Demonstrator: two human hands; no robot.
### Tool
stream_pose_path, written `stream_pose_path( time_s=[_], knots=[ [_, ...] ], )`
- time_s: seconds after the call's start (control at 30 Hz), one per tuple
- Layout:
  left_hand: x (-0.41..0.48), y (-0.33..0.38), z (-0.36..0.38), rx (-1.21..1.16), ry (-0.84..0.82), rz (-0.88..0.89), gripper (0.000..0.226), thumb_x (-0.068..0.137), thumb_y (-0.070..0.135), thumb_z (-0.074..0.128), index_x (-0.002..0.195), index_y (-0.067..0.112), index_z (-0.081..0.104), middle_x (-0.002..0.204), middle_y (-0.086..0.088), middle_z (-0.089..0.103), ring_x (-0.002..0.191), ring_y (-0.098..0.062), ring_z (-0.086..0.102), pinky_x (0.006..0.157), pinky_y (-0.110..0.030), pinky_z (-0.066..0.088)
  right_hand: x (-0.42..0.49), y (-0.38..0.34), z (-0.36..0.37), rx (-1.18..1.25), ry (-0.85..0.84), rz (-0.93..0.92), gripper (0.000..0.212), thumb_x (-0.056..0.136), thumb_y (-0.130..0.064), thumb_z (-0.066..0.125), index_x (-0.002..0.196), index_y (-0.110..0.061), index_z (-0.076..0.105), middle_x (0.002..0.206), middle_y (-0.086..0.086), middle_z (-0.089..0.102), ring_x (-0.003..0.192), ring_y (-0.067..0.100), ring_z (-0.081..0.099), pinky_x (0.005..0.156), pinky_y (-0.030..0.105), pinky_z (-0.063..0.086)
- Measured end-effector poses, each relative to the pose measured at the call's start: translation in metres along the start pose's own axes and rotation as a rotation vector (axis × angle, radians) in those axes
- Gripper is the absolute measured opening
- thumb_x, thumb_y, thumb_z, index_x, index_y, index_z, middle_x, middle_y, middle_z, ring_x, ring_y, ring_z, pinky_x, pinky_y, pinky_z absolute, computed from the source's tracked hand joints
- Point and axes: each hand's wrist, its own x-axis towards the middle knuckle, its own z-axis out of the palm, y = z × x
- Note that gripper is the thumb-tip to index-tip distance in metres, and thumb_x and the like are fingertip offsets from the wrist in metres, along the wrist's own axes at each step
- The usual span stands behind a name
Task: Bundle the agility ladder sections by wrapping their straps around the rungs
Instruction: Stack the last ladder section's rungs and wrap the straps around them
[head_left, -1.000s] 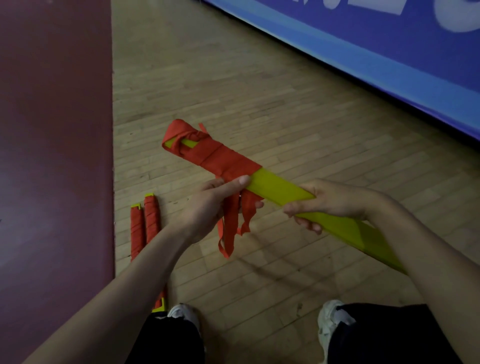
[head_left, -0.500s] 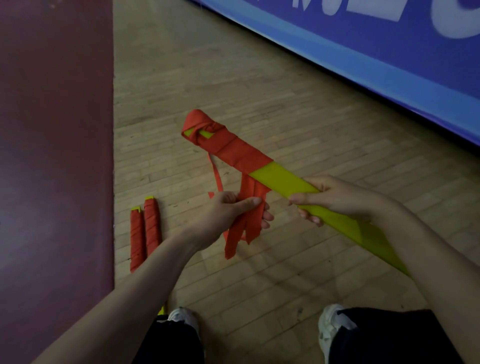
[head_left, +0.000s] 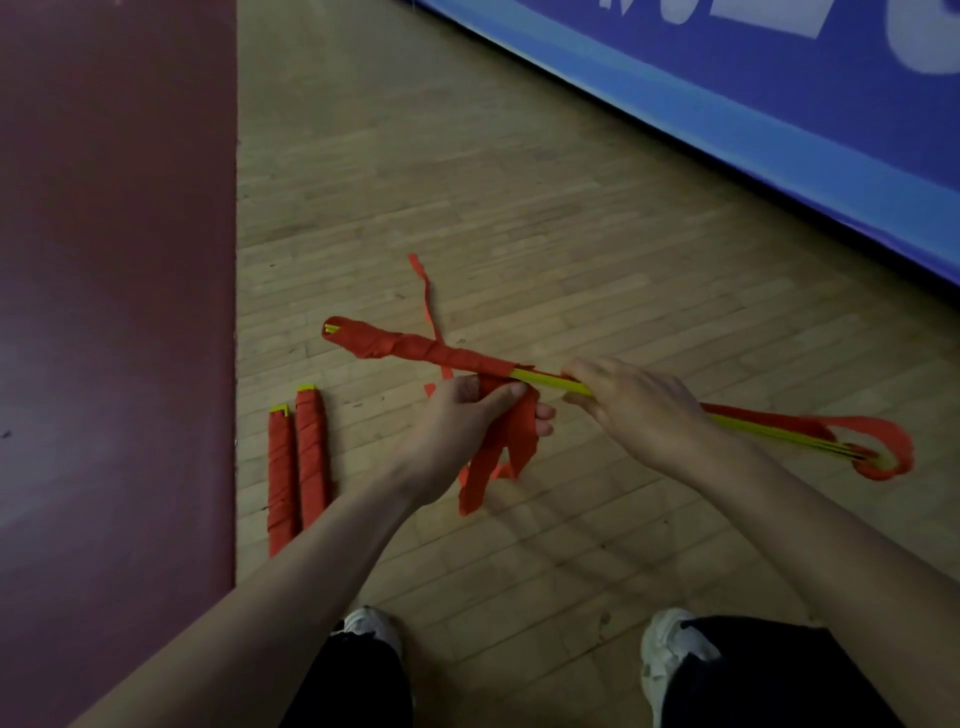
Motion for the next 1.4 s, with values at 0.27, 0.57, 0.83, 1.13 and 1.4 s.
stream_pose_path(
  time_s=[0.27, 0.57, 0.83, 1.13, 1.4],
  knots=[
    [0.001, 0.007, -0.002, 0.053, 0.0, 0.053, 0.031, 0.079, 0.021, 0.069, 0.099, -0.002, 0.069, 0.093, -0.018, 0.073, 0.085, -0.026, 0.071, 0.082, -0.045, 0.057, -0.001, 0.0, 0.007, -0.118, 0.108, -0.061, 0.051, 0.091, -0.008, 0.045, 0.137, -0.026, 0.032, 0.113, 0.005, 0.044, 0.105, 0.029, 0.048, 0.076, 0.031, 0.029],
    [0.002, 0.018, -0.006, -0.054, 0.053, 0.012, 0.033, 0.096, 0.024, 0.053, 0.092, -0.005, 0.069, 0.082, -0.02, 0.072, 0.072, -0.022, 0.071, 0.074, -0.037, 0.058, -0.005, -0.005, -0.011, 0.059, 0.082, -0.015, 0.054, 0.083, -0.055, 0.061, 0.128, -0.033, 0.042, 0.112, -0.009, 0.057, 0.101, 0.017, 0.058, 0.074, 0.029, 0.041],
    [0.002, 0.03, -0.016, 0.014, -0.116, 0.072, 0.036, 0.085, 0.03, 0.056, 0.084, -0.002, 0.072, 0.079, -0.019, 0.073, 0.073, -0.023, 0.072, 0.075, -0.036, 0.059, -0.008, 0.011, -0.039, 0.986, -0.391, 0.053, 0.03, 0.082, -0.037, 0.06, 0.109, -0.023, 0.062, 0.093, 0.008, 0.074, 0.082, 0.019, 0.071, 0.073, 0.026, 0.056],
    [0.001, 0.033, -0.021, 0.009, -0.137, 0.1, 0.036, 0.087, 0.033, 0.057, 0.078, 0.002, 0.075, 0.076, -0.019, 0.072, 0.071, -0.023, 0.071, 0.073, -0.036, 0.058, -0.013, 0.01, -0.045, 1.26, -0.698, 0.109, 0.043, 0.092, -0.044, 0.052, 0.108, -0.006, 0.062, 0.069, 0.009, 0.055, 0.051, 0.015, 0.051, 0.05, 0.025, 0.045],
    [0.004, 0.024, -0.015, 0.022, -0.184, 0.037, 0.032, 0.09, 0.029, 0.049, 0.099, 0.004, 0.066, 0.094, -0.014, 0.074, 0.082, -0.018, 0.072, 0.066, -0.026, 0.058, -0.015, 0.012, -0.042, 1.229, -0.473, 0.109, 0.032, 0.083, -0.035, 0.057, 0.097, -0.007, 0.061, 0.062, 0.006, 0.053, 0.047, 0.015, 0.046, 0.046, 0.025, 0.041]
  ],
)
